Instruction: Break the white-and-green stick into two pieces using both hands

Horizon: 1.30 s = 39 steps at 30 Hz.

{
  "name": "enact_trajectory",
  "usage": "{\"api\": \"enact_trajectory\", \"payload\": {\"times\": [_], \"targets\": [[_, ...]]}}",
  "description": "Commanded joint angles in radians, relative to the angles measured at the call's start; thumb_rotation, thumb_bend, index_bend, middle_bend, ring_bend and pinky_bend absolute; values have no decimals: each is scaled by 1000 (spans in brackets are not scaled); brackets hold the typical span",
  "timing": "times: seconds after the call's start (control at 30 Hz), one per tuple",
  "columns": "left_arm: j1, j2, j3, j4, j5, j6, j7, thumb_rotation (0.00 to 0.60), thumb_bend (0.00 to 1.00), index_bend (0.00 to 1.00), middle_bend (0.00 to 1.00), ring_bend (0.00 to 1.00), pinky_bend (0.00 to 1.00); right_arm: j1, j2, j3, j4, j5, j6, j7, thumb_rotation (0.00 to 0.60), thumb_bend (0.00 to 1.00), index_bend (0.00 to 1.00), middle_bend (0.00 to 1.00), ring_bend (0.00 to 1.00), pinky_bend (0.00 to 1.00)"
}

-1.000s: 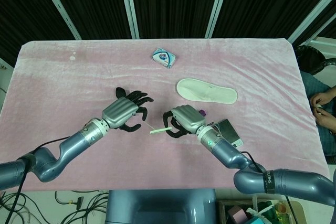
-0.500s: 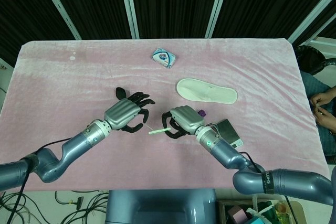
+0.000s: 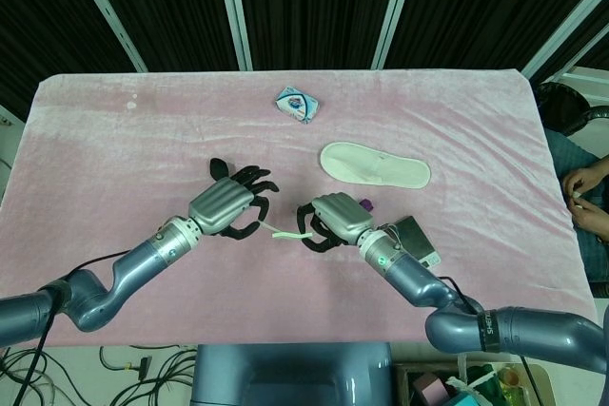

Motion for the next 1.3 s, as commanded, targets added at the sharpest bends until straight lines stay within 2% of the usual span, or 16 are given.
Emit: {"api": "enact_trajectory", "payload": {"times": [0.03, 0.37, 0.53, 0.87, 1.3], "targets": [[5, 7, 3, 2, 4, 6, -2, 600, 528, 646, 207, 0, 0, -6, 7, -5, 3, -5, 1, 6, 600, 495, 710, 902, 849, 785], [51, 55, 37, 9, 27, 38, -37, 600, 530, 657, 213, 0, 0, -41, 25, -24, 54, -9, -3, 49, 600, 496, 731, 909, 855, 785], [75, 39, 60, 45, 47, 53, -77, 600, 529, 657, 212, 0, 0, -38, 4, -39, 90, -4, -28, 53, 600, 496, 731, 913, 859, 785], [96, -57, 105, 166, 117, 78, -185, 600, 526, 636, 193, 0, 0, -38, -93, -66, 127, -4, 35, -16, 600, 496, 731, 912, 858, 785], [116, -208, 147, 363, 135, 70, -246, 600, 525, 611, 186, 0, 0, -36, -259, -107, 228, 60, 107, -135, 600, 489, 731, 911, 856, 785]]}}
